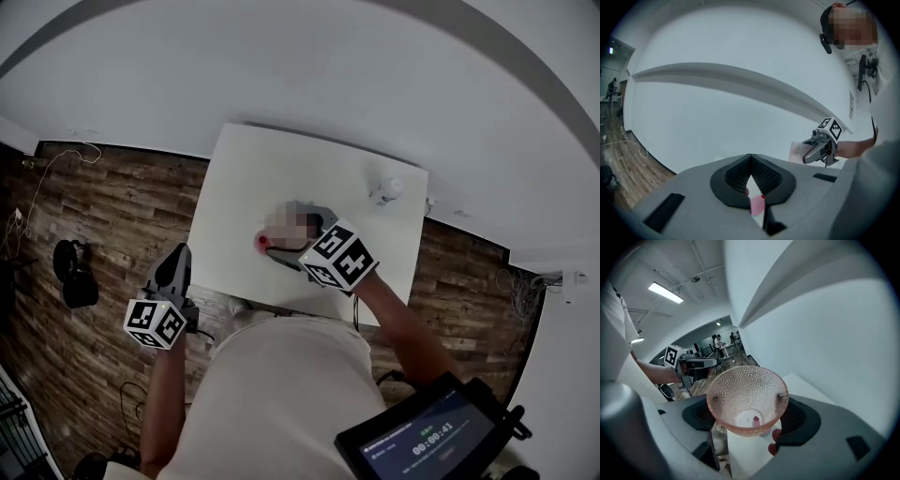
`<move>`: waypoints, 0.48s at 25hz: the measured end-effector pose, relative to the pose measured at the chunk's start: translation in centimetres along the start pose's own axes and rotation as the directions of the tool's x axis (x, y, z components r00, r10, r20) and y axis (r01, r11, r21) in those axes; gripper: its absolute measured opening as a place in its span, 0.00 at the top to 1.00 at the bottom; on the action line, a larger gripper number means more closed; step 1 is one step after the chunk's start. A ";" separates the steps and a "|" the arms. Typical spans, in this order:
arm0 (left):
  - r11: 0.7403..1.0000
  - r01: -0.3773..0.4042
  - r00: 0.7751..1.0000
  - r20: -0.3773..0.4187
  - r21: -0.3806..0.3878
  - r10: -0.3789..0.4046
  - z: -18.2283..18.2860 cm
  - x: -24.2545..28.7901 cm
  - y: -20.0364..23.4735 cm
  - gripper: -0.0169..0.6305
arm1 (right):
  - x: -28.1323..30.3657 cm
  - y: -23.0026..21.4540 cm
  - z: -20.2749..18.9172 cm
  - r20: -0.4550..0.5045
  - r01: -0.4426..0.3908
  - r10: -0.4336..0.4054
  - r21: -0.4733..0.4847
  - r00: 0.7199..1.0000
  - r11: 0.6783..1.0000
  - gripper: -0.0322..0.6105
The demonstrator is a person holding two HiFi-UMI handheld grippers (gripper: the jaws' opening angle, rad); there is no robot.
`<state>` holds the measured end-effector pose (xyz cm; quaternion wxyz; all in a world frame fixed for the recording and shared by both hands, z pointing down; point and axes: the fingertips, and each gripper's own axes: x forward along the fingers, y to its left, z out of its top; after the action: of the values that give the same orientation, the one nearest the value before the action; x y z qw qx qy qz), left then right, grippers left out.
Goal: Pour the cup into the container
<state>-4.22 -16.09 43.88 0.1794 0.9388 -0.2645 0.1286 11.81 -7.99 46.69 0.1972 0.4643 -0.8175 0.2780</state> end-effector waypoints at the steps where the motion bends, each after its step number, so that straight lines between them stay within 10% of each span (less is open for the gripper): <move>1: 1.000 0.000 1.000 0.000 0.005 0.000 -0.1 0.0 -0.3 0.96 | -0.2 0.0 -0.1 0.004 0.004 -0.004 -0.006 1.000 1.000 0.36; 12: 1.000 0.002 1.000 -0.007 -0.017 -0.002 -2.0 0.4 -2.6 0.96 | -2.0 -0.3 -2.3 0.028 0.002 -0.003 0.014 1.000 1.000 0.36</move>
<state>-2.75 -13.40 45.11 0.1885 0.9370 -0.2640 0.1296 13.18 -5.38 47.36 0.1828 0.4705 -0.8177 0.2769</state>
